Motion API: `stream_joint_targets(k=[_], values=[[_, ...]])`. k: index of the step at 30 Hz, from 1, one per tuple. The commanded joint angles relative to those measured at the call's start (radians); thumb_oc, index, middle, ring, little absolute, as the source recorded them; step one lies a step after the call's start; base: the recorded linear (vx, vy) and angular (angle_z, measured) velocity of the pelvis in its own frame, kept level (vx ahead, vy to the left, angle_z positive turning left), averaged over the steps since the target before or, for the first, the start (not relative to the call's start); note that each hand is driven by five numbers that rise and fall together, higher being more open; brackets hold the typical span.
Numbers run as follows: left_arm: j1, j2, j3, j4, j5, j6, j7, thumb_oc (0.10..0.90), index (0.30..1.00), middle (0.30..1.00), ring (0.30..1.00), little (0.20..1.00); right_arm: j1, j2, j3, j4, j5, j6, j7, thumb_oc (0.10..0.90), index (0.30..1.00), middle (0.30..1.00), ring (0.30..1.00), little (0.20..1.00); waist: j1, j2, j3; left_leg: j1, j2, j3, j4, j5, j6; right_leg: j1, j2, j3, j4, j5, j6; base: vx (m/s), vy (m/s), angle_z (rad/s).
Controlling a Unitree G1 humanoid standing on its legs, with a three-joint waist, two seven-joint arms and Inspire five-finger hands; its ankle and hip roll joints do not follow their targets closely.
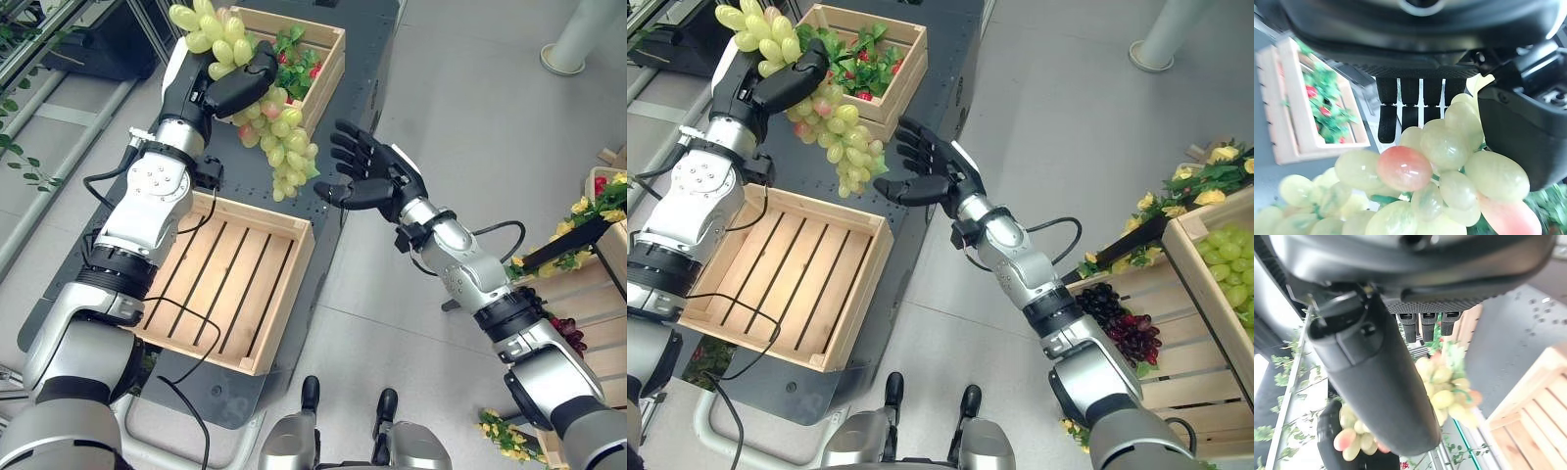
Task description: Pick up the fruits from the basket on one side to the basket on the other side
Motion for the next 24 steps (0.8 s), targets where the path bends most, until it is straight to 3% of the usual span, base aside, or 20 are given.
stream_joint_targets(k=[1,9,17,24], values=[[-0.079,-0.064,-0.022,0.055,0.000,-0.076,0.010,0.400,0.300,0.300,0.300,0.300,0.038,0.078,0.061,0.085,0.085,-0.100,0.008,0.800,0.900,0.900,0.900,0.900,0.012,0.031,-0.361,-0.020,-0.054,0.003,-0.004,-0.080,-0.011,-0.009,-0.005,0.018,0.003,-0.036,-0.025,0.00,0.000,0.00],[-0.142,-0.111,-0.085,0.051,0.010,-0.037,-0.053,0.400,0.300,0.300,0.300,0.300,-0.045,0.106,0.061,0.085,0.105,-0.127,-0.028,0.800,0.900,0.900,0.900,0.900,0.020,0.027,-0.370,-0.015,-0.057,-0.012,-0.004,-0.084,-0.007,-0.005,-0.005,0.017,0.007,-0.040,-0.024,0.00,-0.013,0.00],[-0.181,-0.152,-0.122,0.048,0.001,-0.041,-0.098,0.400,0.300,0.300,0.300,0.300,-0.094,0.128,0.083,0.098,0.149,-0.102,0.024,0.800,0.900,0.900,0.900,0.900,0.022,0.022,-0.384,-0.012,-0.058,-0.020,-0.004,-0.086,-0.006,0.001,-0.004,0.016,0.001,-0.040,-0.024,0.00,0.000,0.00],[-0.194,-0.167,-0.141,0.019,-0.001,-0.006,-0.129,0.400,0.300,0.300,0.300,0.300,-0.097,0.150,0.092,0.096,0.164,-0.130,0.013,0.800,0.900,0.900,0.900,0.900,0.024,0.019,-0.389,-0.011,-0.054,-0.021,-0.004,-0.087,-0.006,0.003,0.000,0.016,0.001,-0.042,-0.026,0.00,0.000,0.00]])
